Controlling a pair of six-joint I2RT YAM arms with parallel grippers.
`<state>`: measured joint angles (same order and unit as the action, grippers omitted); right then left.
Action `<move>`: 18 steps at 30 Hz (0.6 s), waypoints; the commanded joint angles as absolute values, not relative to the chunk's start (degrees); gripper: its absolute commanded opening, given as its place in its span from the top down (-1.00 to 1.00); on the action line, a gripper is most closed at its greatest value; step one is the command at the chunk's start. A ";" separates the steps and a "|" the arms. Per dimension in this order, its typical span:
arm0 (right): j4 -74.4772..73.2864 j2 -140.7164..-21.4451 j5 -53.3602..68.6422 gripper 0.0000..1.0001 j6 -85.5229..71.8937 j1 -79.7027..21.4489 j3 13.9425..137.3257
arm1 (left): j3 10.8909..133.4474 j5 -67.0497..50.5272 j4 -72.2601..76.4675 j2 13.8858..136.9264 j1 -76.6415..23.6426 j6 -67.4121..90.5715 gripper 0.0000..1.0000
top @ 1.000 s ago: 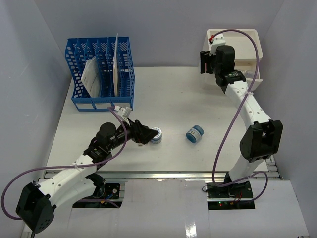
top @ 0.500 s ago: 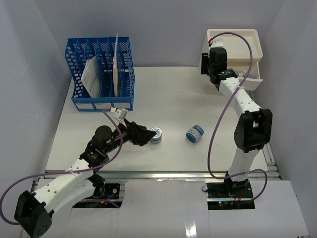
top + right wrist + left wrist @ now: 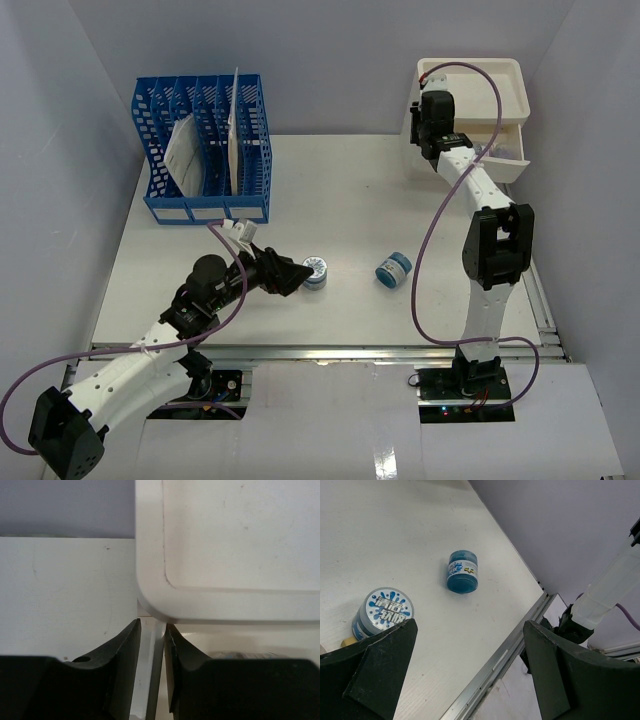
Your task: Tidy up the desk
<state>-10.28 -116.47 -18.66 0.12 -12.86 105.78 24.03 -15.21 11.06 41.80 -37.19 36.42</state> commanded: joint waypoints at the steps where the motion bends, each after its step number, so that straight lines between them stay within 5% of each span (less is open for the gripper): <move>1: -9.03 -118.14 -11.03 0.51 1.34 -12.63 107.30 | 25.22 -14.07 9.82 41.48 -36.91 35.54 -0.96; 5: -8.07 -116.44 -5.57 0.77 2.77 -12.72 104.57 | 25.22 -14.04 9.91 41.55 -36.91 35.42 -0.96; 18: -10.98 -115.15 2.65 0.85 1.08 -17.29 104.82 | 25.30 -14.39 9.88 41.42 -36.91 35.86 -0.96</move>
<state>-9.90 -115.52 -12.74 0.17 -11.16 104.47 24.03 -14.44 10.27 41.91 -37.19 36.03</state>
